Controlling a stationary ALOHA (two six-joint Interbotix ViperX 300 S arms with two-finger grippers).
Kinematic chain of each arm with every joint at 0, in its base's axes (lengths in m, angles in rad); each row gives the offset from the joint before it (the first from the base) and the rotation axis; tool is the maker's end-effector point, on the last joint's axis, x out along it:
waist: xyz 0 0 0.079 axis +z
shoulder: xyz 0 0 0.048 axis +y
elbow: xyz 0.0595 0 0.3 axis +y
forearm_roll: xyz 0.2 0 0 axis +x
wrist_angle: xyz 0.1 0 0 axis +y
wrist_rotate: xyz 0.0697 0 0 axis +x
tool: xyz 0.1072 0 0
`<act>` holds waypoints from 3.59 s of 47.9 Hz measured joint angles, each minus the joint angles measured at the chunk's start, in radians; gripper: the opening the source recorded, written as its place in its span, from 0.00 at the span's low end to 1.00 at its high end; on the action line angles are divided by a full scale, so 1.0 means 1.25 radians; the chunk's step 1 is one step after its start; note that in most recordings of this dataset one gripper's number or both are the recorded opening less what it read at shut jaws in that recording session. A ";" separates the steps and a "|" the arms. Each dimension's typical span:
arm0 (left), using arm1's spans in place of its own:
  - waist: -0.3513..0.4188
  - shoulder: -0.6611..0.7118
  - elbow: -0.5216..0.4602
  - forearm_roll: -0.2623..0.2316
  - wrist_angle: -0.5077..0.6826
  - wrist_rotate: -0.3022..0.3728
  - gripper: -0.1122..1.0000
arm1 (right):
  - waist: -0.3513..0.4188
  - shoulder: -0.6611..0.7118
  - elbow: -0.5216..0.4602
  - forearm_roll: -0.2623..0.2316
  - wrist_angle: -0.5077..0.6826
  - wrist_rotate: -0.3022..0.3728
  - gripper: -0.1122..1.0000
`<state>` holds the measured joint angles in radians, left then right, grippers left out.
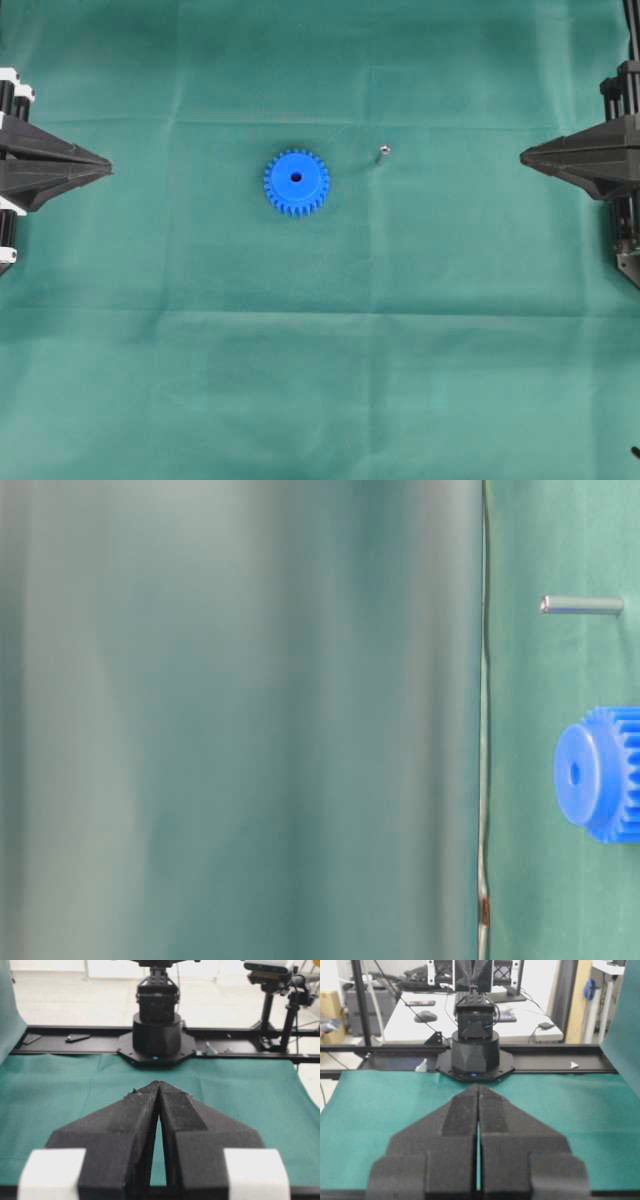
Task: Insert the shaft placed at a random location into the center hole of the medium gear at another random location.
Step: 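Move the right gripper left toward the upright silver shaft, then close the right gripper around the silver shaft, then lift the silver shaft with the right gripper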
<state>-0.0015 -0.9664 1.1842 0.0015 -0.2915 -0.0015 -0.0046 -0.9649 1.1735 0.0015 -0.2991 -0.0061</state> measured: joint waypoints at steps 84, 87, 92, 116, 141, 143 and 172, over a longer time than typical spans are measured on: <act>-0.018 0.006 -0.006 0.009 0.070 -0.021 0.10 | -0.201 0.803 -0.133 0.056 -0.157 0.000 0.88; -0.020 0.006 -0.006 0.009 0.071 -0.022 0.10 | -0.201 0.809 -0.134 0.056 -0.161 0.000 0.88; -0.020 0.006 -0.006 0.007 0.071 -0.022 0.10 | -0.201 0.817 -0.133 0.056 -0.162 0.000 0.87; -0.020 0.006 -0.006 0.007 0.083 -0.022 0.10 | -0.200 0.830 -0.136 0.056 -0.162 0.000 0.29; -0.020 0.006 -0.006 0.009 0.093 -0.022 0.10 | -0.198 0.830 -0.141 0.054 -0.162 0.000 0.23; -0.020 0.006 -0.006 0.009 0.093 -0.022 0.10 | -0.198 0.828 -0.145 0.054 -0.161 0.000 0.23; -0.020 0.006 -0.006 0.007 0.094 -0.022 0.10 | -0.196 0.708 -0.179 0.055 -0.036 0.000 0.23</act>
<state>-0.0261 -0.9587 1.1766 0.0107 -0.1733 -0.0291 -0.2500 -0.0798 0.9495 0.0706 -0.3436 -0.0061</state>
